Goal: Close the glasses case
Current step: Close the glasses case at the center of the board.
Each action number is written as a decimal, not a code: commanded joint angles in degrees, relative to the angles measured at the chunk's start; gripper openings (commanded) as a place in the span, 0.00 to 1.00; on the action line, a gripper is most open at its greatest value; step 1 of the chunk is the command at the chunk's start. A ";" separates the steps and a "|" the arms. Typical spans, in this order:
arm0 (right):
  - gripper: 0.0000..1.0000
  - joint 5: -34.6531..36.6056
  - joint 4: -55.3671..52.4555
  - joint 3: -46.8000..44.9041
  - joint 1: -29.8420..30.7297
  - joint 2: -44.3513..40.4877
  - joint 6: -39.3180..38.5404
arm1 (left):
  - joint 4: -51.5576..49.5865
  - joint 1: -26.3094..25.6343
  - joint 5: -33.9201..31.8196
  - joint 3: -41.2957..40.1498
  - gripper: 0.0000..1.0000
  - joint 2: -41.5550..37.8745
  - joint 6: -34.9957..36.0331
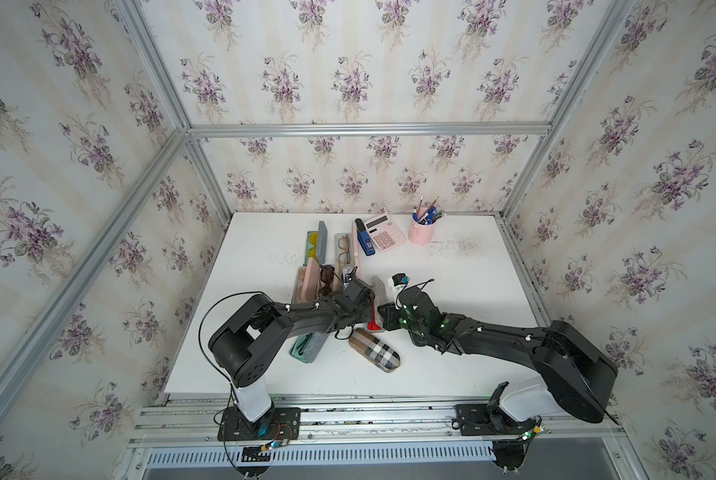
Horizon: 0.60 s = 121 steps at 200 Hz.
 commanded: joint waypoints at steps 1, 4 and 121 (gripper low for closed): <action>0.09 0.39 -3.25 -0.30 -0.04 0.54 0.31 | -6.41 0.03 1.19 -0.75 0.26 0.78 0.51; 0.09 0.37 -3.25 -0.28 -0.04 0.50 0.31 | -6.39 0.04 1.15 -0.75 0.26 0.79 0.55; 0.09 -0.07 -2.20 -0.28 -0.04 2.48 0.73 | -5.60 0.03 1.39 -1.74 0.26 -1.63 0.42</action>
